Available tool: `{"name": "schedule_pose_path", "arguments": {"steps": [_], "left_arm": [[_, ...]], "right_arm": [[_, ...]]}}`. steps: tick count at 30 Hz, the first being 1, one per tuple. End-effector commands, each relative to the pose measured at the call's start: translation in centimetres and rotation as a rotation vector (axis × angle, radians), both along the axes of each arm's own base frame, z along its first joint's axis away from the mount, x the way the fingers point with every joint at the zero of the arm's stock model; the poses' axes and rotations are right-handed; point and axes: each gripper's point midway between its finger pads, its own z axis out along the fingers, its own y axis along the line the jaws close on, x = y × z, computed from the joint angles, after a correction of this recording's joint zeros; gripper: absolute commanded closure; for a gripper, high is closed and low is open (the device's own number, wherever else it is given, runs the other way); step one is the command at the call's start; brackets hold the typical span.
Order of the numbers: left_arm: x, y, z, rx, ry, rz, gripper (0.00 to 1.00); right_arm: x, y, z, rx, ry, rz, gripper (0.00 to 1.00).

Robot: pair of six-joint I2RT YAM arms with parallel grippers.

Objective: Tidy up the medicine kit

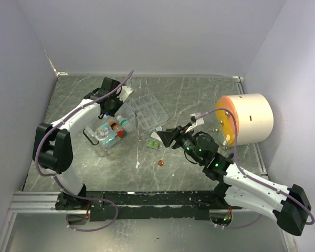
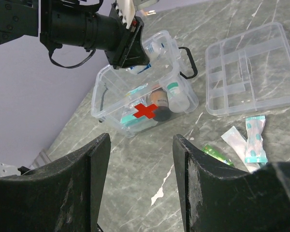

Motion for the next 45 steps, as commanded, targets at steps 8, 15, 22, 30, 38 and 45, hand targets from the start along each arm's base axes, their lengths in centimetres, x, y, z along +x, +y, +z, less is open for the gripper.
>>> {"name": "schedule_pose_path", "arguments": {"steps": [8, 15, 22, 30, 38, 45], "left_arm": [[3.2, 0.7, -1.1, 0.013, -0.03, 0.042, 0.76], [3.7, 1.3, -1.9, 0.04, -0.068, 0.062, 0.73], [3.9, 1.8, -3.1, 0.065, -0.071, 0.084, 0.59], [3.8, 1.8, -2.5, 0.067, -0.063, 0.084, 0.42], [3.5, 1.4, -2.0, 0.043, -0.06, 0.082, 0.47], [3.0, -1.1, 1.8, -0.129, -0.085, 0.061, 0.59]], "right_arm": [[0.1, 0.8, 0.6, 0.019, -0.021, 0.029, 0.45], [-0.1, -0.2, 1.0, 0.029, -0.044, 0.007, 0.46], [-0.1, -0.3, 0.8, 0.023, -0.035, 0.001, 0.45], [-0.1, -0.4, 0.4, 0.024, -0.023, -0.005, 0.45], [-0.1, -0.6, 0.3, 0.03, -0.016, -0.011, 0.45], [0.3, -1.1, -0.2, 0.022, 0.01, -0.052, 0.45]]}}
